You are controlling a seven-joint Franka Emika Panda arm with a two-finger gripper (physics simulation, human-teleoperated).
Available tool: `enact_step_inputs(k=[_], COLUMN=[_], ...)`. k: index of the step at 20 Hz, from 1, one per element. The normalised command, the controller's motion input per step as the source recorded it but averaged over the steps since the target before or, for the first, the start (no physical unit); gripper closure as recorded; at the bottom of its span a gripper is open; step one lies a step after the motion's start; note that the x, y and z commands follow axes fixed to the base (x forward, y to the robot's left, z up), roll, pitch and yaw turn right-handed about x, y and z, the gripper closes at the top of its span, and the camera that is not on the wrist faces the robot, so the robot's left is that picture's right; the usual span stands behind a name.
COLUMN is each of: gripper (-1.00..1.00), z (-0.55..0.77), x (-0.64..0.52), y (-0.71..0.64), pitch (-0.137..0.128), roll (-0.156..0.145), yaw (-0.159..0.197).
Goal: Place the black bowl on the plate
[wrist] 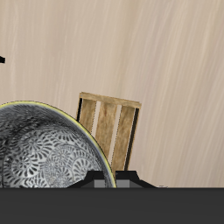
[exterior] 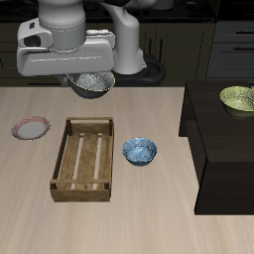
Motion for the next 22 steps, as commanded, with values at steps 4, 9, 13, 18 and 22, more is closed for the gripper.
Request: enact_step_inputs(k=[4, 9, 13, 18, 22], gripper=[1.00, 1.00, 1.00, 1.00, 1.00], z=[0.00, -0.03, -0.12, -0.08, 0.04], x=[-0.28, -0.29, -0.25, -0.29, -0.10], y=[-0.43, -0.38, -0.18, -0.23, -0.19], pitch=[-0.046, -0.016, -0.017, -0.011, -0.009], roll=[-0.042, -0.025, -0.002, -0.008, -0.013], yaw=[-0.005, -0.024, 0.031, 0.011, -0.013])
